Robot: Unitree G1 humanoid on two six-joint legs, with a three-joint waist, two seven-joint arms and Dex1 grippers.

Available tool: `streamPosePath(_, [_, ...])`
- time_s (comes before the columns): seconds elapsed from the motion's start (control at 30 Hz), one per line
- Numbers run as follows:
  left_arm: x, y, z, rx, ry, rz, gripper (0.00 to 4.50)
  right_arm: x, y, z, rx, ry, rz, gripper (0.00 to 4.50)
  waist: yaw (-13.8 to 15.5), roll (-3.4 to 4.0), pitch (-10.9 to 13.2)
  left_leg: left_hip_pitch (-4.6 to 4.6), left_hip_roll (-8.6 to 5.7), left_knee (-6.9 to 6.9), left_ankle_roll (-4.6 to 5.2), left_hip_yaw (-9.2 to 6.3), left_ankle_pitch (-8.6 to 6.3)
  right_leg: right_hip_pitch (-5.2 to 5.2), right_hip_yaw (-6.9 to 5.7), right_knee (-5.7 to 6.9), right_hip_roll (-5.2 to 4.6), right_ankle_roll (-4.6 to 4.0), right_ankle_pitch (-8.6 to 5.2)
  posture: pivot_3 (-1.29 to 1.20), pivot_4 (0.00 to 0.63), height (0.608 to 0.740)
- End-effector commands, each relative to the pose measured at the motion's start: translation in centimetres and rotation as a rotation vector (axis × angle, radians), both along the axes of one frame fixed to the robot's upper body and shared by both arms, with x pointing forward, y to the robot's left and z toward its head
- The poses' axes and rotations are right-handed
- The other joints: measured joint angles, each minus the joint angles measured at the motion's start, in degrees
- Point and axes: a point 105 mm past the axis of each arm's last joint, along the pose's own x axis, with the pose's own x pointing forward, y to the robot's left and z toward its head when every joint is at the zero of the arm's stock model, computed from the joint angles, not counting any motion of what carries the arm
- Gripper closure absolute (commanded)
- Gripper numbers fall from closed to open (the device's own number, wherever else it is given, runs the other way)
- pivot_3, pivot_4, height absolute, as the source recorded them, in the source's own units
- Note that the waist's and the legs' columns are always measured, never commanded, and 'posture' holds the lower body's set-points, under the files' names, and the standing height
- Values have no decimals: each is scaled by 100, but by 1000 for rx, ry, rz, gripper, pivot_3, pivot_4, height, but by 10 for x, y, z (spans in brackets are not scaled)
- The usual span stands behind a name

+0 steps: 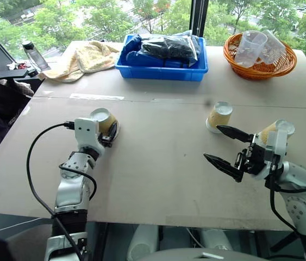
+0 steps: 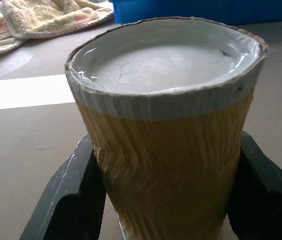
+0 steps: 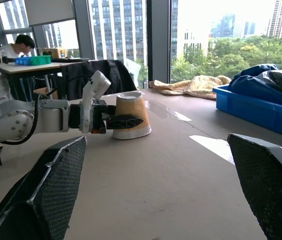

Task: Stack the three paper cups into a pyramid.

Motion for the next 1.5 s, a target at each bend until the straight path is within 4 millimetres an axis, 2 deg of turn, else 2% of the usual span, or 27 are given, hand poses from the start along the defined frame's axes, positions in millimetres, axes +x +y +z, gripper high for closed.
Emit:
streamPosePath(0.03, [-8, -60, 7, 65, -24, -331, 2072, -7, -9, 10, 1, -44, -18, 0, -2, 1, 0, 1, 0, 0, 0, 0, 0, 0, 1, 0, 0, 0, 0, 0, 150, 740])
streamPosePath(0.1, [-16, -98, -3, 129, 1, -544, 2072, -12, -16, 4, -22, -24, -35, 0, 13, 3, -2, 0, -1, 0, 0, -2, 0, 1, -3, 2, 0, 0, 0, 0, 150, 740])
streamPosePath(0.2, [-24, -140, -13, 182, 12, -778, 2072, -18, -23, -5, -44, 0, -63, 0, 0, 5, -5, 0, -4, 4, 0, 1, 0, 4, 0, 1, 2, 0, 0, 0, 150, 740])
streamPosePath(0.3, [-31, -168, -16, 218, -5, -932, 2072, -23, -29, -9, -49, 17, -96, 0, -64, 8, -6, 5, -3, 4, 0, 9, 0, 5, 8, 7, 9, 0, 0, 0, 150, 740])
streamPosePath(0.37, [-45, -192, -18, 230, -11, -1091, 2072, -30, -39, -15, -76, 35, -138, 0, -81, 13, -9, 10, -1, 4, 1, 11, 0, 4, 14, 13, 12, 0, 0, 0, 150, 740])
streamPosePath(0.43, [-53, -203, -22, 249, -14, -1175, 2072, -36, -48, -20, -106, 50, -172, 0, -32, 15, -10, 8, -1, 5, 1, 9, 0, 5, 9, 14, 14, 0, 0, 0, 150, 740])
streamPosePath(0.57, [-52, -203, -26, 272, -13, -1202, 2072, -48, -59, -26, -155, 68, -198, 0, -43, 16, -11, 12, 0, 9, 2, 18, 0, 6, 21, 18, 15, 0, 0, 0, 150, 740])
streamPosePath(0.8, [-57, -193, -33, 278, 18, -1252, 2072, -59, -63, -27, -166, 81, -190, 0, -53, 17, -11, 22, 2, 43, 21, 18, -11, 6, 28, 68, 20, 0, -1, 0, 150, 740])
streamPosePath(0.87, [-59, -189, -32, 273, 25, -1265, 1086, -59, -63, -27, -164, 79, -191, 0, -58, 17, -11, 22, 2, 49, 21, 18, -11, 6, 29, 73, 20, 0, -1, 0, 150, 740])
streamPosePath(0.97, [-59, -182, -27, 258, 27, -1252, 133, -56, -63, -27, -161, 71, -195, 0, -85, 18, -11, 22, 3, 54, 21, 18, -11, 6, 29, 76, 21, 0, -1, 0, 150, 740])
streamPosePath(1.23, [-64, -153, -22, 279, 39, -1188, 133, -51, -66, -31, -162, 70, -183, 0, -115, 18, -9, 18, 4, 59, 21, 15, -11, 5, 28, 77, 19, 0, -2, 0, 150, 740])
streamPosePath(1.4, [-65, -151, 6, 203, -77, -1137, 133, -48, -68, -31, -154, 65, -175, 0, -99, 17, -8, 16, 4, 64, 24, 14, -13, 6, 26, 77, 16, 0, -2, 0, 150, 740])
streamPosePath(1.5, [-69, -141, 27, 165, -129, -1124, 133, -38, -75, -28, -147, 53, -226, 0, -106, 18, -9, 17, 4, 64, 24, 14, -13, 5, 26, 78, 16, 0, -2, 0, 150, 740])
